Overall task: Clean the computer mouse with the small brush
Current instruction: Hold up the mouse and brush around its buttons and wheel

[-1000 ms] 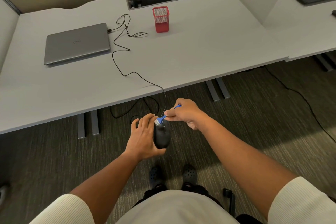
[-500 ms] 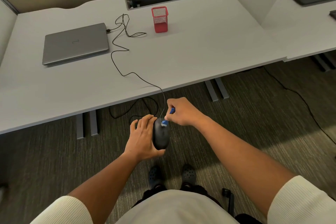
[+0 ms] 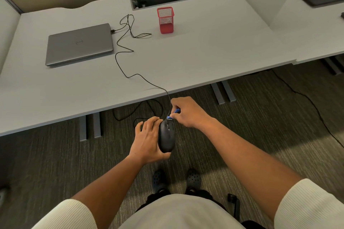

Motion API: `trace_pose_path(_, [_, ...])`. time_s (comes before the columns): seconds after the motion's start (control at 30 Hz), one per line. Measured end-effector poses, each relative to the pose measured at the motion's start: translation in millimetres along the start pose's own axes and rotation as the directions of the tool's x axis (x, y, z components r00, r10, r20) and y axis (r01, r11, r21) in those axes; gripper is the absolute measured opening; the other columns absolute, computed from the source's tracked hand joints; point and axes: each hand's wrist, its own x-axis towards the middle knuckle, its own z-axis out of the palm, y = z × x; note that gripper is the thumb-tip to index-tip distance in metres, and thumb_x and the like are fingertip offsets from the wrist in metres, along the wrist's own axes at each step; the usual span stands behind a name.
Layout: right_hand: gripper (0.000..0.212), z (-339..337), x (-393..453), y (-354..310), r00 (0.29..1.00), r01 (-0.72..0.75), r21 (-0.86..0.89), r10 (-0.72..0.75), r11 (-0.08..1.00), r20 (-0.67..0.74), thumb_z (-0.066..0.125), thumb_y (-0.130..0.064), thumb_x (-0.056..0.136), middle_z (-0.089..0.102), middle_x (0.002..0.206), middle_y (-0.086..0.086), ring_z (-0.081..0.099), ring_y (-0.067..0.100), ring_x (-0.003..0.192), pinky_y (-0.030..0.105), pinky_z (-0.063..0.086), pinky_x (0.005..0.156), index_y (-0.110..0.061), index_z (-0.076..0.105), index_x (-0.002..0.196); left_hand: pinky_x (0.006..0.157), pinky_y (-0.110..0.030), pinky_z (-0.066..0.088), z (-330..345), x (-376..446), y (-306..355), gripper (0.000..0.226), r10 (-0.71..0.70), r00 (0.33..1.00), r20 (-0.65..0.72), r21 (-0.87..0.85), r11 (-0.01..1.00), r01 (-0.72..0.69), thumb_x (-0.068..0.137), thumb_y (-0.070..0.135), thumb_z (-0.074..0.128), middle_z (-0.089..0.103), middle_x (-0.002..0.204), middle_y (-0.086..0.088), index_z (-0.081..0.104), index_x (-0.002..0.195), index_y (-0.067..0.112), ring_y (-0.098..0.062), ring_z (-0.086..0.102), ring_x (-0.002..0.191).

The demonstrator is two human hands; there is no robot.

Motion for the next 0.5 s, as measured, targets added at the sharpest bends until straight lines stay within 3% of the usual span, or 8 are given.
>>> trace_pose_path(0.17, [0.02, -3.0, -1.6, 2.9, 0.964, -0.032, 0.043, 0.02, 0.999, 0.264, 0.079, -0.016, 0.083, 0.07, 0.087, -0.001, 0.067, 0.013, 0.08, 0.027, 0.054, 0.068, -0.014, 0.059, 0.081, 0.119, -0.051, 0.022, 0.8, -0.7, -2.0, 0.114, 0.005, 1.0, 0.023, 0.004, 1.0, -0.005, 0.061, 0.083, 0.062, 0.037, 0.147, -0.004, 0.037, 0.149, 0.016, -0.022, 0.034, 0.138])
trace_pose_path(0.37, [0.015, -0.8, 0.5, 5.5, 0.998, -0.049, 0.017, 0.049, 0.999, -0.047, 0.073, -0.013, 0.088, 0.068, 0.085, 0.003, 0.064, 0.01, 0.075, 0.029, 0.052, 0.067, -0.011, 0.059, 0.081, 0.118, -0.051, 0.023, -0.2, 0.0, -1.8, 0.114, 0.008, 1.0, -0.001, 0.013, 1.0, -0.008, 0.06, 0.084, 0.061, 0.037, 0.146, -0.003, 0.038, 0.148, 0.016, -0.021, 0.034, 0.138])
trace_pose_path(0.5, [0.019, -3.3, -2.2, 8.9, 0.985, -0.09, 0.121, 0.07, 0.989, 0.161, 0.078, -0.017, 0.082, 0.071, 0.087, 0.002, 0.068, 0.016, 0.08, 0.03, 0.054, 0.071, -0.009, 0.061, 0.084, 0.119, -0.05, 0.022, -0.3, 1.0, -3.6, 0.114, 0.007, 1.0, 0.023, 0.012, 1.0, -0.008, 0.061, 0.084, 0.061, 0.036, 0.147, -0.003, 0.036, 0.149, 0.017, -0.021, 0.033, 0.138])
